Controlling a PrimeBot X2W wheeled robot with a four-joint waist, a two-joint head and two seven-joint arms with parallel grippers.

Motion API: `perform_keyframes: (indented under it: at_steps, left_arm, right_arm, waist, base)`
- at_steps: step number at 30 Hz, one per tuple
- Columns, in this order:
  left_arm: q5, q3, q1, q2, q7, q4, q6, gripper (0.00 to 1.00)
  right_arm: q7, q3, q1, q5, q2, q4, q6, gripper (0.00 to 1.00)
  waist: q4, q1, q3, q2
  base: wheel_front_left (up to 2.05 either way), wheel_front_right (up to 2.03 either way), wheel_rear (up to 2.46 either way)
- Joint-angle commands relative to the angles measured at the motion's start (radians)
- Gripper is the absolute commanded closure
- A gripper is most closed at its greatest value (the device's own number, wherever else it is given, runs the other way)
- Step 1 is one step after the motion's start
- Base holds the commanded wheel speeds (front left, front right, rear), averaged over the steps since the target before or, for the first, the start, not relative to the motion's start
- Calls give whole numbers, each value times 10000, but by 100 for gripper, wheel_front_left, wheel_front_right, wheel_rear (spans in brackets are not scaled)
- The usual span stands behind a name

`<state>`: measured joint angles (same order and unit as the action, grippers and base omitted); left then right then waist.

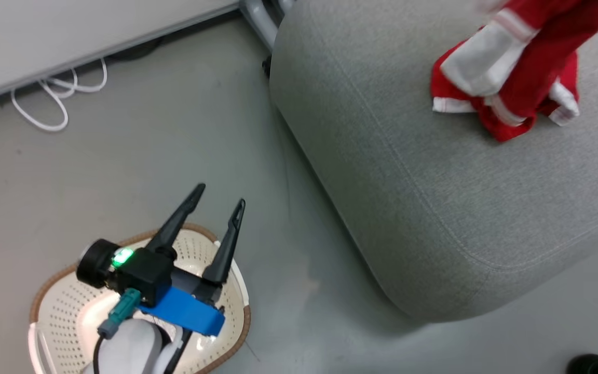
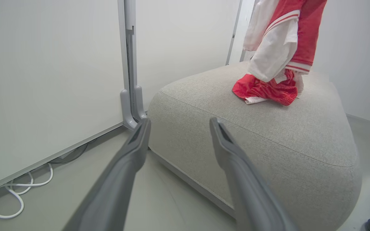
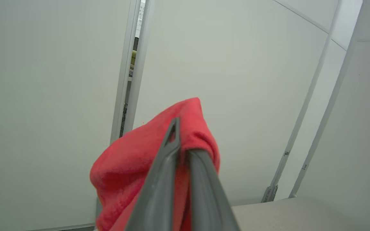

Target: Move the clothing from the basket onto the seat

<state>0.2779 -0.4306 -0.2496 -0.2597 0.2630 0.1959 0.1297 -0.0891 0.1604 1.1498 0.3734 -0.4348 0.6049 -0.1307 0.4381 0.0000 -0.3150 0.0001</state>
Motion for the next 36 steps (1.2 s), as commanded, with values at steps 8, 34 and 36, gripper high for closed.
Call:
perform_keyframes:
  at_steps: [8,34,36]
  left_arm:
    - [-301,70,-929,-748,25,-724,16,0]
    - [-524,-90,-1939,-1029,27,-1170,16,0]
    - [-516,-90,-1936,-987,25,-1122,16,0]
  right_arm:
    - [-739,-2198,1049,-308,-1018,-271,-1,100]
    - [-1765,-3212,-1193,-951,302,2784,-1,100]
    - [-1771,-3223,-1215,-1048,320,2734,-1,100]
  waist:
    - [-496,0,-2055,-1]
    - [-1224,0,-3848,-1]
    - [-1230,0,-3803,-1]
  base:
    - [0,0,0]
    - [0,0,0]
    - [0,0,0]
